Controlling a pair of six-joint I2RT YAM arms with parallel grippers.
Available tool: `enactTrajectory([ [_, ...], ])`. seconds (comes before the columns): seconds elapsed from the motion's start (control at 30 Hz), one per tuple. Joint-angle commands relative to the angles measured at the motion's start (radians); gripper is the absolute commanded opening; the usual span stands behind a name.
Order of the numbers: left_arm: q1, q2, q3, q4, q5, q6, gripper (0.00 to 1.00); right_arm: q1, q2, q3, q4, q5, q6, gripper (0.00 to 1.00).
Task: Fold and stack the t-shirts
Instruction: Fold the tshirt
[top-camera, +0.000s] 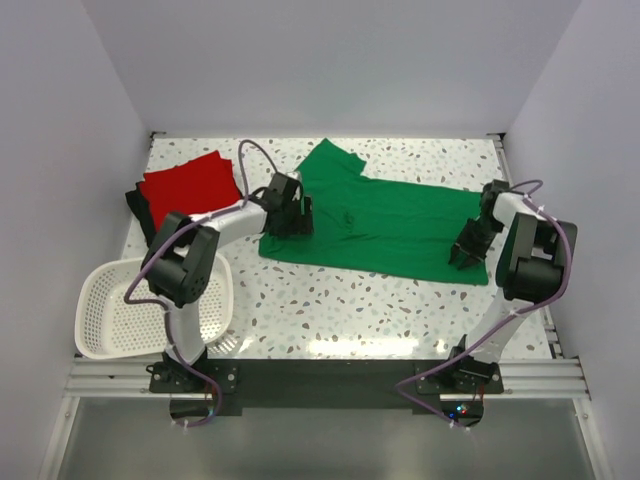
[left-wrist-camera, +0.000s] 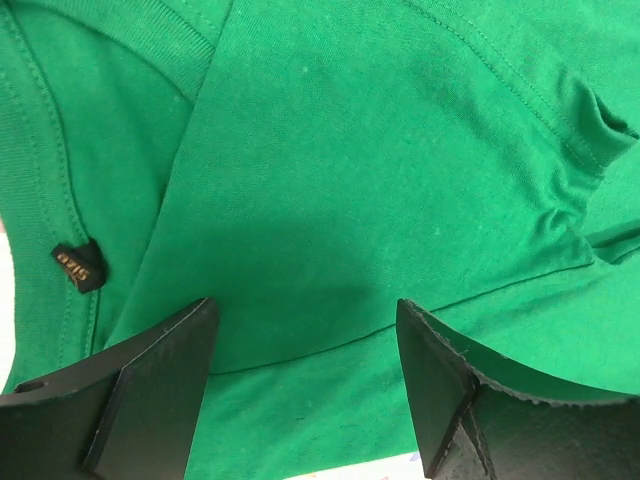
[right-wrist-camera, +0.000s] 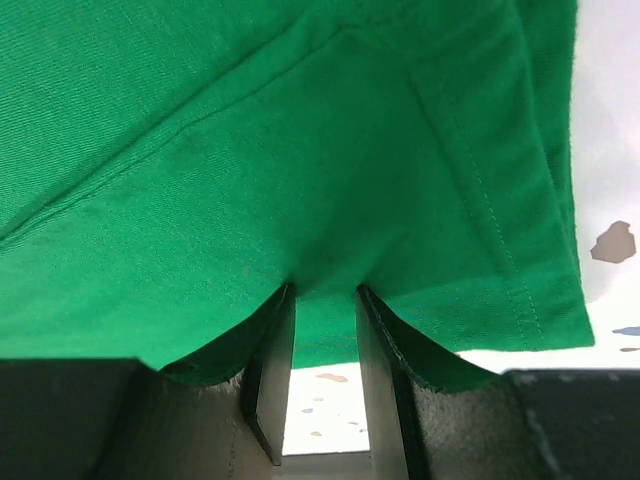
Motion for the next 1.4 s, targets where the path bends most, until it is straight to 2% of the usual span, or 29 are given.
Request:
enactTrajectory([
  [0.0,0.001,-0.044,-0.059,0.013,-0.035,0.022,0.77,0.002,-0.004,-0.033,0.026,-0.001,0.000,0.35],
  [0.17,0.001,-0.050,-0.122,-0.003,-0.052,0.025,0.78,0.002,0.000,-0.114,-0.003,0.016,0.044,0.34],
  [0.43,-0.005,-0.159,-0.268,0.008,-0.032,-0.043,0.78,0.000,-0.075,-0.228,-0.052,0.050,0.098,0.33],
  [0.77,-0.091,-0.301,-0.472,-0.018,-0.024,-0.159,0.78,0.002,-0.146,-0.338,-0.069,0.063,0.127,0.34],
  [1.13,-0.200,-0.458,-0.662,-0.081,0.016,-0.355,0.78,0.000,-0.189,-0.396,-0.089,0.087,0.125,0.35],
  [1.37,-0.228,-0.538,-0.690,-0.179,-0.042,-0.409,0.78,0.000,-0.230,-0.378,-0.124,0.090,0.133,0.36],
])
